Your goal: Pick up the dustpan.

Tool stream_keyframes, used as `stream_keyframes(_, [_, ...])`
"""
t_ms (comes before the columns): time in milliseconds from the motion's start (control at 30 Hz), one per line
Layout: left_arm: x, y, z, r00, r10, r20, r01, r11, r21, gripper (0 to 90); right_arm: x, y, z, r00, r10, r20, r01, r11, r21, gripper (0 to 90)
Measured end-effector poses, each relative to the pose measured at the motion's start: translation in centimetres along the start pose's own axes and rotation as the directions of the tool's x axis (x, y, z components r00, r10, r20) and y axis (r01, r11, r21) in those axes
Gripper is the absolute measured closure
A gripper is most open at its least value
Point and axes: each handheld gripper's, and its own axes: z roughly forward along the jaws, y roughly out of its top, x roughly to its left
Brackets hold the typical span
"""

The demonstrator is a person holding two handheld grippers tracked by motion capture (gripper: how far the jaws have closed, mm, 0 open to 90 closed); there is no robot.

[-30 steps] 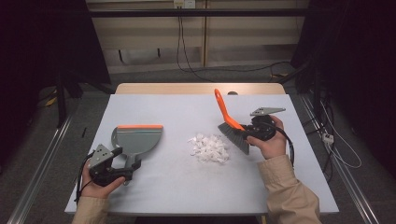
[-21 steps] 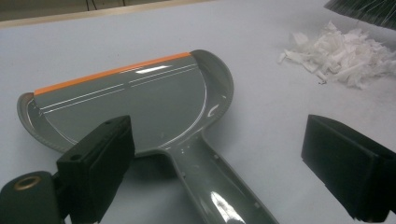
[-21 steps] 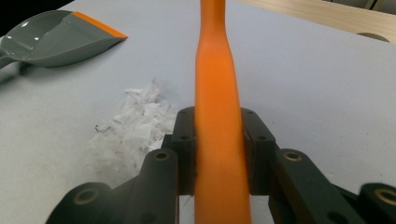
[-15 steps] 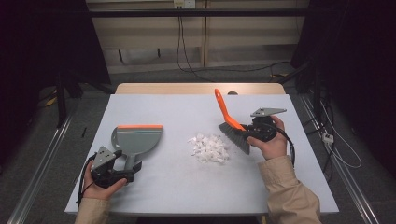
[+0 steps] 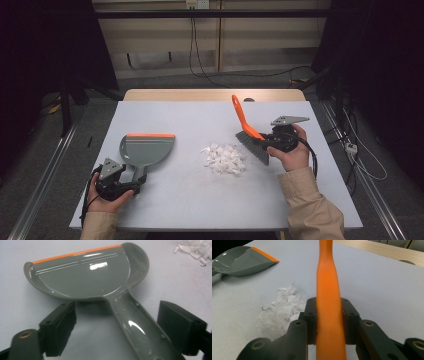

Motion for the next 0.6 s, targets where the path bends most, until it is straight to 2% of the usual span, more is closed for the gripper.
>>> stream_keyframes(133, [0.3, 0.0, -0.2, 0.9998, -0.015, -0.013, 0.015, 0.9999, 0.006, 20.6, 0.1, 0.1, -0.2, 1.0000, 0.000, 0.001, 0.000, 1.000, -0.008, 71.6])
stream_keyframes(233, [0.2, 0.4, 0.0, 0.9995, -0.031, 0.004, 0.031, 0.9995, 0.007, 32.9, 0.2, 0.1, -0.2, 1.0000, -0.003, -0.002, 0.003, 1.000, -0.013, 71.6])
stream_keyframes(267, [0.1, 0.6, 0.2, 0.9993, -0.036, -0.001, 0.036, 0.9992, 0.017, 38.1, 0.3, 0.2, -0.2, 1.0000, -0.004, -0.004, 0.004, 1.000, -0.013, 71.6])
stream_keyframes(333, [0.0, 1.0, 0.7, 0.9967, -0.076, -0.026, 0.078, 0.9960, 0.045, 44.4, 0.4, 0.2, -0.2, 0.9999, -0.012, -0.002, 0.012, 1.000, -0.011, 71.6])
stream_keyframes(400, [-0.1, 1.3, 1.2, 0.9962, -0.070, -0.051, 0.074, 0.9947, 0.071, 49.0, 0.5, 0.3, -0.2, 0.9999, -0.014, -0.002, 0.014, 1.000, -0.012, 71.6])
stream_keyframes(467, [-0.2, 1.4, 1.6, 0.9961, -0.077, -0.043, 0.081, 0.9911, 0.106, 56.4, 0.6, 0.3, -0.3, 0.9999, -0.017, 0.000, 0.017, 1.000, -0.013, 71.6])
stream_keyframes(533, [-0.3, 1.4, 2.1, 0.9948, -0.088, -0.051, 0.094, 0.9873, 0.128, 57.7, 0.5, 0.2, -0.3, 0.9998, -0.020, 0.003, 0.020, 1.000, -0.010, 71.6])
stream_keyframes(600, [-0.2, 1.4, 2.4, 0.9947, -0.082, -0.062, 0.090, 0.9858, 0.142, 61.4, 0.4, 0.1, -0.3, 0.9999, -0.013, 0.007, 0.014, 1.000, -0.006, 71.6])
